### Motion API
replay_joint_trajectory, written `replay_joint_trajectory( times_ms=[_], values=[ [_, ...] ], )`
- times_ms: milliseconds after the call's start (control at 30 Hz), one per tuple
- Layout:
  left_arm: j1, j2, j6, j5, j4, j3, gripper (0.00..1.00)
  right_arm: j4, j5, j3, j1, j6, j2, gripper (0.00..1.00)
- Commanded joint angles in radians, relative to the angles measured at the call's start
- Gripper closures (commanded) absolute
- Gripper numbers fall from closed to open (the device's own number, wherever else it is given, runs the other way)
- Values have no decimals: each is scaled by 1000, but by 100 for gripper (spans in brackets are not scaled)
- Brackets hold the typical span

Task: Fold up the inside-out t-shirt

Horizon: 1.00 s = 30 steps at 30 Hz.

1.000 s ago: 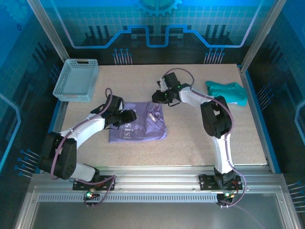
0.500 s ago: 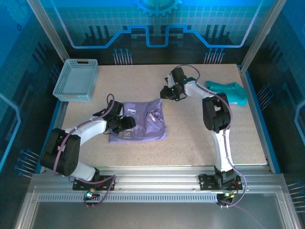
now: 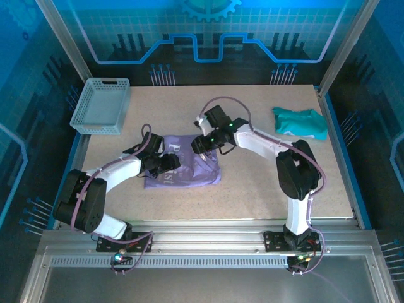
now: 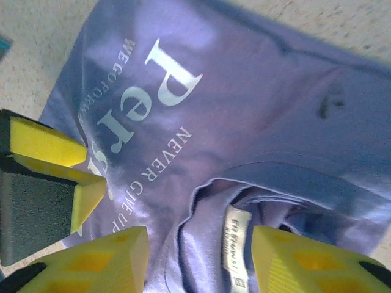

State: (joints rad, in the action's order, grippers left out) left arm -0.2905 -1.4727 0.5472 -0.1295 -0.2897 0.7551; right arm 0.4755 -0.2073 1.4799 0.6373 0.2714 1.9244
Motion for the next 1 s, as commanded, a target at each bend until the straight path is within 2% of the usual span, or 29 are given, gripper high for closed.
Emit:
replay_joint_trajectory(
  times_ms=[0,100,200,333,467,600,667,767,867,967],
  values=[
    [4,11,-31,-13,-16,4,34,30,24,26,-16,2,60,49],
    [4,34,-37,18,-47,22,34,24,18,-6,-9,3,27,48],
    [12,81,-38,51,-48,33,34,10,23,-100,-1,-6,-70,47],
    [67,112,-21,47,13,39,34,-15,20,-233,46,12,-196,44],
    [117,-18,-9,-34,86,129,34,-92,-2,-361,120,113,-237,44],
    [143,-213,-29,-59,95,276,34,-190,-31,-453,134,222,-218,44],
    [172,-302,-31,-65,51,339,34,-184,0,-458,127,242,-188,45],
    [199,-350,-29,-78,0,337,35,-134,32,-423,81,243,-121,45],
    [194,-310,-31,-112,-7,238,35,-104,47,-393,9,229,-76,45],
    [146,-179,6,-163,31,81,35,-76,44,-351,-67,195,-43,45]
  ],
)
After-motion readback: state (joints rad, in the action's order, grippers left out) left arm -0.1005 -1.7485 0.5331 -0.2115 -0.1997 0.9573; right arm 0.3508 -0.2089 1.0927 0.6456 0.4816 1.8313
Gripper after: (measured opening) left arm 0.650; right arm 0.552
